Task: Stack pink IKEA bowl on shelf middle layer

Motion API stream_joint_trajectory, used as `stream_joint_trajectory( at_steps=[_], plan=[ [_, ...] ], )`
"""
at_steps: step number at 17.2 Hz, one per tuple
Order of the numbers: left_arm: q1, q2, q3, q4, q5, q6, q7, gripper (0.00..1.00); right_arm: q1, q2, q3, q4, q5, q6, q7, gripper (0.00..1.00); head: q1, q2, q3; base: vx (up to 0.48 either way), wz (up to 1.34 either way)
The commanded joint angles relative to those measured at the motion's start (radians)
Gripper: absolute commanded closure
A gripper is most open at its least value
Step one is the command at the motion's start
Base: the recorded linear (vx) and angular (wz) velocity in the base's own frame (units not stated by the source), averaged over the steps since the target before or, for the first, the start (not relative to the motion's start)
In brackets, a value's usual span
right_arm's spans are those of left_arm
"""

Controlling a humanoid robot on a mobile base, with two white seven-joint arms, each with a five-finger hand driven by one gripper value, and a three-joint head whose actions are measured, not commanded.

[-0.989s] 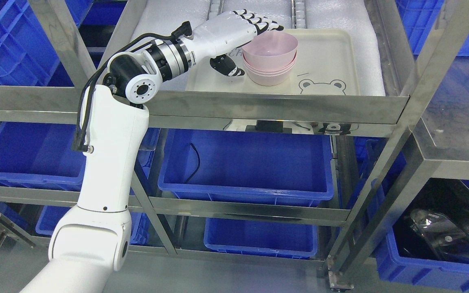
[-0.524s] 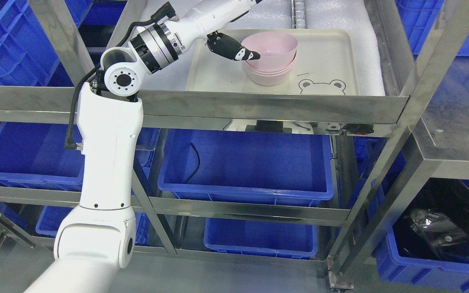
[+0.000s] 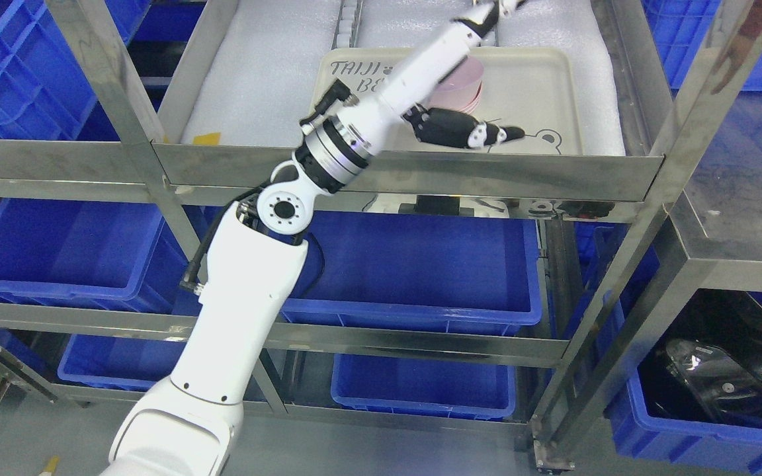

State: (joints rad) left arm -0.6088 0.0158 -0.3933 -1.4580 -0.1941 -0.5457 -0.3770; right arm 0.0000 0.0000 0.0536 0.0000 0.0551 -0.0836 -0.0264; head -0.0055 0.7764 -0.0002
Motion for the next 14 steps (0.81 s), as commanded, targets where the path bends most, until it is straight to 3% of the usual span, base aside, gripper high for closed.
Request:
stream_joint_trajectory(
  at_steps=[1, 3, 6, 8, 9, 12, 14],
  plan=[
    [0.159, 0.002, -0.308, -0.045, -0.077, -0.101, -0.069, 0.00, 0.023, -0.017, 0.000, -0.017, 0.000, 0.001, 0.000, 0.00, 0.0000, 0.000, 0.000, 0.000, 0.00],
    [0.227, 0.002, -0.285, -0.047, -0.079, -0.141, -0.091, 0.00, 0.023, -0.017, 0.000, -0.017, 0.000, 0.001, 0.000, 0.00, 0.0000, 0.000, 0.000, 0.000, 0.00],
    [0.322, 0.061, -0.253, -0.047, -0.079, -0.240, -0.100, 0.01, 0.023, -0.017, 0.000, -0.017, 0.000, 0.001, 0.000, 0.00, 0.0000, 0.000, 0.000, 0.000, 0.00],
    [0.401, 0.099, -0.201, -0.041, -0.079, -0.240, -0.100, 0.00, 0.023, -0.017, 0.000, -0.017, 0.000, 0.001, 0.000, 0.00, 0.0000, 0.000, 0.000, 0.000, 0.00],
    [0.503, 0.099, -0.123, -0.015, -0.079, -0.240, -0.100, 0.00, 0.023, -0.017, 0.000, -0.017, 0.000, 0.001, 0.000, 0.00, 0.0000, 0.000, 0.000, 0.000, 0.00],
    [0.642, 0.028, 0.015, 0.095, -0.077, -0.240, -0.097, 0.00, 0.023, -0.017, 0.000, -0.017, 0.000, 0.001, 0.000, 0.00, 0.0000, 0.000, 0.000, 0.000, 0.00],
    [0.659, 0.002, 0.095, 0.209, -0.071, -0.240, -0.059, 0.00, 0.023, -0.017, 0.000, -0.017, 0.000, 0.001, 0.000, 0.00, 0.0000, 0.000, 0.000, -0.013, 0.00]
  ],
)
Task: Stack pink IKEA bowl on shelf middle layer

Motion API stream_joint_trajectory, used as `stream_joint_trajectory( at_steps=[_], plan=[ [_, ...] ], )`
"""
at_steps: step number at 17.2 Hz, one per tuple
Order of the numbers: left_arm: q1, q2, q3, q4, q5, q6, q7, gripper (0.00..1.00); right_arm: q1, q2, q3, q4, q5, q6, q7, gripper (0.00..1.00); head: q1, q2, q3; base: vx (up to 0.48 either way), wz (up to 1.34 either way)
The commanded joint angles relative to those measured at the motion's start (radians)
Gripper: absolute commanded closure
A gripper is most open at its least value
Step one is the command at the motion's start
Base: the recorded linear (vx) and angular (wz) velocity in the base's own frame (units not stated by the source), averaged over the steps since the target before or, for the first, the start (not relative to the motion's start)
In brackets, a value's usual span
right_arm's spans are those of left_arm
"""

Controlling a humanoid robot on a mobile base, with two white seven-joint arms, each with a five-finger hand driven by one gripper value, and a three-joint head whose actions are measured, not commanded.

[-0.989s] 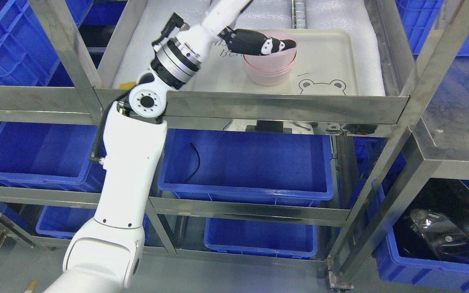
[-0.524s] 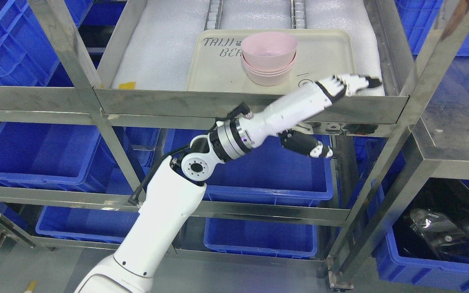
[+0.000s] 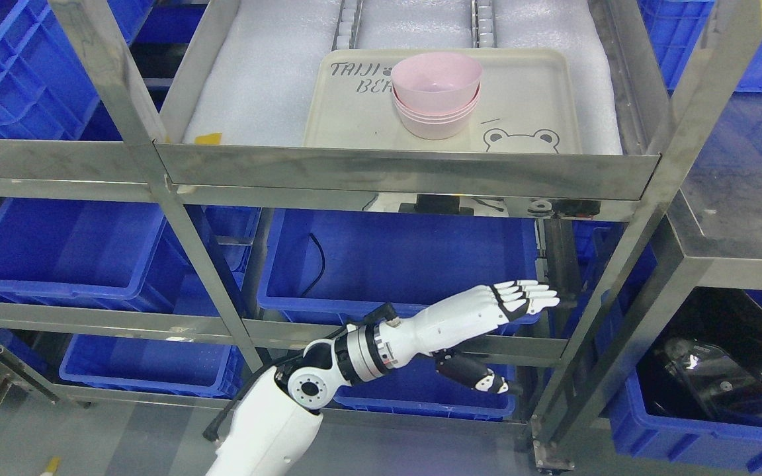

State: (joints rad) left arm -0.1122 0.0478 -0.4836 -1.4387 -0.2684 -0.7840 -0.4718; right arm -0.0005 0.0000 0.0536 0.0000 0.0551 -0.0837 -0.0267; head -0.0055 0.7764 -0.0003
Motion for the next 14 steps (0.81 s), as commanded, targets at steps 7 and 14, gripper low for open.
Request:
stream_joint_trajectory(
  at_steps=[7, 14],
  plan=[
    [0.089, -0.030, 0.197, 0.265, 0.305, 0.373, 0.377, 0.00, 0.023, -0.017, 0.000, -0.017, 0.000, 0.001, 0.001, 0.00, 0.0000, 0.000, 0.000, -0.097, 0.11],
    [-0.006, -0.030, 0.280, 0.279, 0.313, 0.419, 0.440, 0.00, 0.023, -0.017, 0.000, -0.017, 0.000, 0.001, 0.001, 0.00, 0.0000, 0.000, 0.000, -0.142, 0.29]
  ],
)
